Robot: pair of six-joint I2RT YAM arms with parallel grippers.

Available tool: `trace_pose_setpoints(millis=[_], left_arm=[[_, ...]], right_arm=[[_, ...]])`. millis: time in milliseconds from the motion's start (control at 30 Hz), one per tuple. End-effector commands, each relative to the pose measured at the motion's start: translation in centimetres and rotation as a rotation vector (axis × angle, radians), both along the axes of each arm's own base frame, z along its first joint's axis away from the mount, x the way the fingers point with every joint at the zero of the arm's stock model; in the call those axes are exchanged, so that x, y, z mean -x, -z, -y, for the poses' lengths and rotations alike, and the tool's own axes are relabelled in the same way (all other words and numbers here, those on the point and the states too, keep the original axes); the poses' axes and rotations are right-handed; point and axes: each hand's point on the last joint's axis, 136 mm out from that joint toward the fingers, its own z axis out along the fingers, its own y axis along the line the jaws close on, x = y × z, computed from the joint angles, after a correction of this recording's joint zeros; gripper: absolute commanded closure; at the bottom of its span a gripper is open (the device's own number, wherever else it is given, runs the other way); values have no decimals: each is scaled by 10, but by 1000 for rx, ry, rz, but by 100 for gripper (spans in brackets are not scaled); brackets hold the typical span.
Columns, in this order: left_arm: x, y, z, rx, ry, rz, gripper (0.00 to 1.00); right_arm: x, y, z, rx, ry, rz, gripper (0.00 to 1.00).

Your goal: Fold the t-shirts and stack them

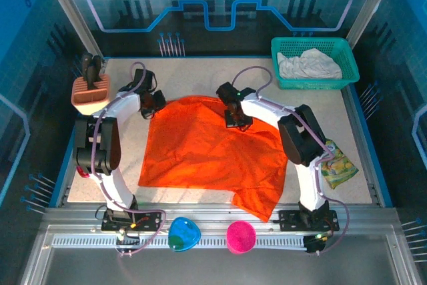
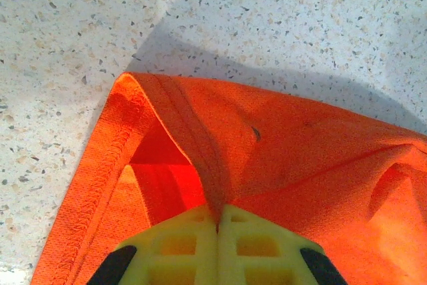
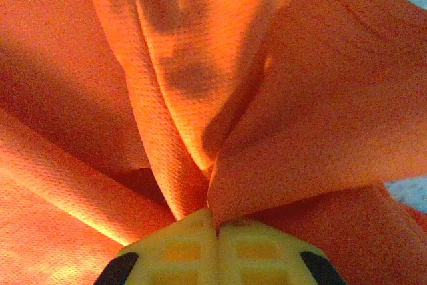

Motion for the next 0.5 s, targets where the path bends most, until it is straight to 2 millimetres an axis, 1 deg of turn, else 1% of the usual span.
trace_pose_setpoints(millis=[0,67,100,167,233,333,433,467], left_arm=[[5,-4,0,-14,8,2,100],[5,-3,0,-15,8,1,100],[5,-3,-1,-15,7,1,100],[5,-2,-1,-19,7,0,100],[5,0,-2,-25,4,-4,100],[5,3,-4,-32,0,-10,100],[4,4,-5,-36,-6,-10,100],[4,4,-5,-35,-7,-8,100]], right_arm=[[0,2,-20,-48,13,4,89],[1,-5,-24,-58,2,11,81],[2,-10,-24,-62,-3,16,75],[4,-24,-22,-66,-12,33,61],[10,-43,-14,-60,-15,61,48],[26,-74,2,-66,-23,100,37],[49,-99,23,-67,-16,127,32],[58,-101,31,-65,-13,124,32]])
